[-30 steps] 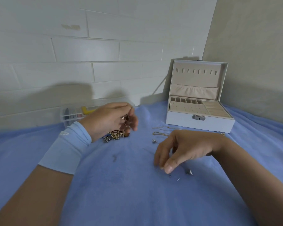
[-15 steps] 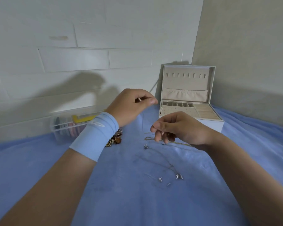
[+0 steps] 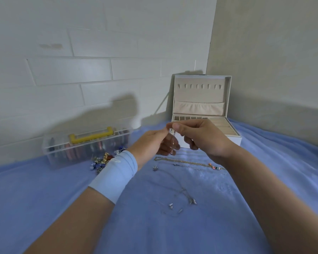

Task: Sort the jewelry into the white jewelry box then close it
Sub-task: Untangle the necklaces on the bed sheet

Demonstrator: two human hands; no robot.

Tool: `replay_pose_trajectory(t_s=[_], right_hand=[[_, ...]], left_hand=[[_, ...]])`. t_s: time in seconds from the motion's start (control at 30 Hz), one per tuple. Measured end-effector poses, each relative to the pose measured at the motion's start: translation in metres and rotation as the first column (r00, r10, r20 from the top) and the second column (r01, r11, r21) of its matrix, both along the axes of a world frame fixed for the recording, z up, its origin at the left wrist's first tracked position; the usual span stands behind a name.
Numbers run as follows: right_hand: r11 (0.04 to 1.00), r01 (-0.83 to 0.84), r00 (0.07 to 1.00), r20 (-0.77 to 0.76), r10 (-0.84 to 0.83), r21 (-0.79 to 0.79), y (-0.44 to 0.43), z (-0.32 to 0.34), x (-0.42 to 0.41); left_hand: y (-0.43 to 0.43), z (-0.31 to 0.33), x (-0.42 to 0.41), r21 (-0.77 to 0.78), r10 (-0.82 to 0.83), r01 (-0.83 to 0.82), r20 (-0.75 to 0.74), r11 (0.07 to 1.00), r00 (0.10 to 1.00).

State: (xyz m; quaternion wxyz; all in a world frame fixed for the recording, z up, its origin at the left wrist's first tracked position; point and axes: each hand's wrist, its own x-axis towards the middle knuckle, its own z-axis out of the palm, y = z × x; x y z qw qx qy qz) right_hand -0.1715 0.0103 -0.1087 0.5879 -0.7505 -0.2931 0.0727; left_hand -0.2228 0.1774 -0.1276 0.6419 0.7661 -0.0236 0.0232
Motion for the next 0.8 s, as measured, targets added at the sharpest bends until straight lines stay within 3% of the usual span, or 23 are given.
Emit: replay_pose_trajectory(t_s=[0.07, 0.2, 0.4, 0.53, 0.67, 0.8], right_hand=[[0.998, 0.051, 0.999, 0.005, -0.051, 0.021, -0.001, -0.001, 0.000], [0.994, 0.079, 0.997, 0.015, -0.080, 0.078, 0.000, -0.006, 0.000], [0.970, 0.079, 0.994, -0.086, -0.061, 0.228, -0.001, -0.010, 0.007], [0.984, 0.037, 0.998, -0.048, -0.029, 0.173, 0.001, -0.012, 0.005], [0.995, 0.014, 0.999, 0.036, -0.018, 0.096, 0.000, -0.010, 0.003], [0.999, 0.019, 0.994, 0.108, -0.024, 0.046, 0.000, -0.010, 0.002]], left_hand=[[-0.001, 0.004, -0.004, -0.061, -0.080, 0.078, -0.048, 0.995, 0.996], [0.005, 0.002, -0.005, -0.113, -0.078, 0.072, -0.047, 0.991, 0.996], [0.012, 0.000, -0.004, 0.193, 0.064, -0.077, 0.075, 0.978, 0.995], [0.009, -0.001, -0.002, 0.220, 0.141, -0.180, 0.180, 0.959, 0.973], [0.000, -0.001, -0.003, 0.149, 0.151, -0.186, 0.218, 0.971, 0.964], [-0.003, -0.002, -0.001, 0.184, 0.203, -0.254, 0.255, 0.949, 0.945]])
